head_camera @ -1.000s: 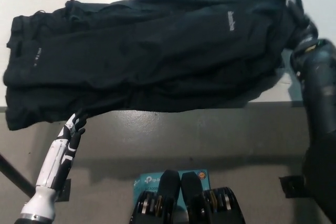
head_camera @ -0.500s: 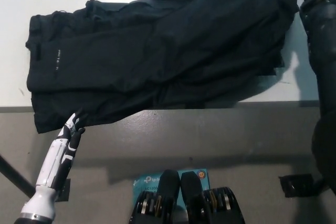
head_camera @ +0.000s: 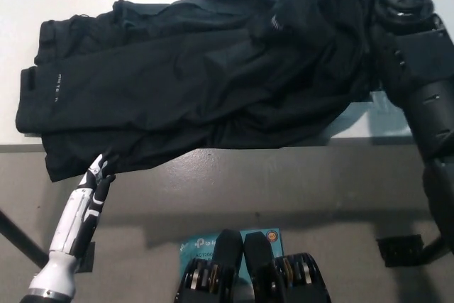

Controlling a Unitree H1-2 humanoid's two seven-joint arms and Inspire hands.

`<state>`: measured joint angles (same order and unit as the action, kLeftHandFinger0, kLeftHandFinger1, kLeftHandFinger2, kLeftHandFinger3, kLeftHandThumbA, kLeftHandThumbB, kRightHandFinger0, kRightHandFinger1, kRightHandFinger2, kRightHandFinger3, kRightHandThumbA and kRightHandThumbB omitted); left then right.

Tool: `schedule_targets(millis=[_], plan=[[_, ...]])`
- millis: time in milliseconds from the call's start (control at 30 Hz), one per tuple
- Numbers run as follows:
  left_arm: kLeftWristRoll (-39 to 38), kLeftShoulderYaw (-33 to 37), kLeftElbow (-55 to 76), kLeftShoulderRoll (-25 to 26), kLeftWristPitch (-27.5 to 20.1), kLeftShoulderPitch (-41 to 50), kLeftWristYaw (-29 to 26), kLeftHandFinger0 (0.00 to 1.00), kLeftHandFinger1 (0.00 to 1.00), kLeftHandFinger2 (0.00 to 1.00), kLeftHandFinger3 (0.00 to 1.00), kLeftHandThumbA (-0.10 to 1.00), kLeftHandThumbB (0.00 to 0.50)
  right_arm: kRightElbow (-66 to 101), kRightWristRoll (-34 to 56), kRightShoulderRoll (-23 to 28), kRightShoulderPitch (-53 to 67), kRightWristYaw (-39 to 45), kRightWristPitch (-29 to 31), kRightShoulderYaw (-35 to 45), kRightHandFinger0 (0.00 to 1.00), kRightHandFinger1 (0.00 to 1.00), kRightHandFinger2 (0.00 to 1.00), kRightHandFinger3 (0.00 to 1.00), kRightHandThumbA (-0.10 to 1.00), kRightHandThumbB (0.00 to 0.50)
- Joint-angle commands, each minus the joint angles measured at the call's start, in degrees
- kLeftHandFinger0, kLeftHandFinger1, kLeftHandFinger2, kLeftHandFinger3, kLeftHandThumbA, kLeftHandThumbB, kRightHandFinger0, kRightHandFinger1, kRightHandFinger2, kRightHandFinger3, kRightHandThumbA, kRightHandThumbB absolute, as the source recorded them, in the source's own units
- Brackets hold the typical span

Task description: The robot grabs the right edges of the black jacket on the table, and folds it in half

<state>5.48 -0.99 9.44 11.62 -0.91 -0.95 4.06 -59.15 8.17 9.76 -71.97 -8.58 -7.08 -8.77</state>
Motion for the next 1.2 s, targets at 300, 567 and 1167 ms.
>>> schedule_targets(millis=[300,567,1167], plan=[[0.65,0.02,3.95,0.63,-0.10,-1.01,0.23,1.00,1.00,1.00,1.00,1.00,0.205,-0.31,-26.81,-8.43,-20.96,-2.83,15.68,-25.40,0.00,0.33,0.70,0.32,-0.10,0.229],[0.72,0.13,4.15,0.99,1.10,-1.17,0.60,1.00,1.00,1.00,1.00,1.00,0.201,1.22,-26.61,-10.40,-23.58,-3.05,18.42,-25.46,0.00,0.43,0.89,0.50,-0.10,0.213],[0.62,0.77,5.09,1.78,1.91,-1.28,2.41,1.00,1.00,1.00,1.00,1.00,0.187,0.04,-35.15,-19.75,-16.69,-3.25,17.99,-27.66,0.00,0.01,0.42,0.11,-0.10,0.237]])
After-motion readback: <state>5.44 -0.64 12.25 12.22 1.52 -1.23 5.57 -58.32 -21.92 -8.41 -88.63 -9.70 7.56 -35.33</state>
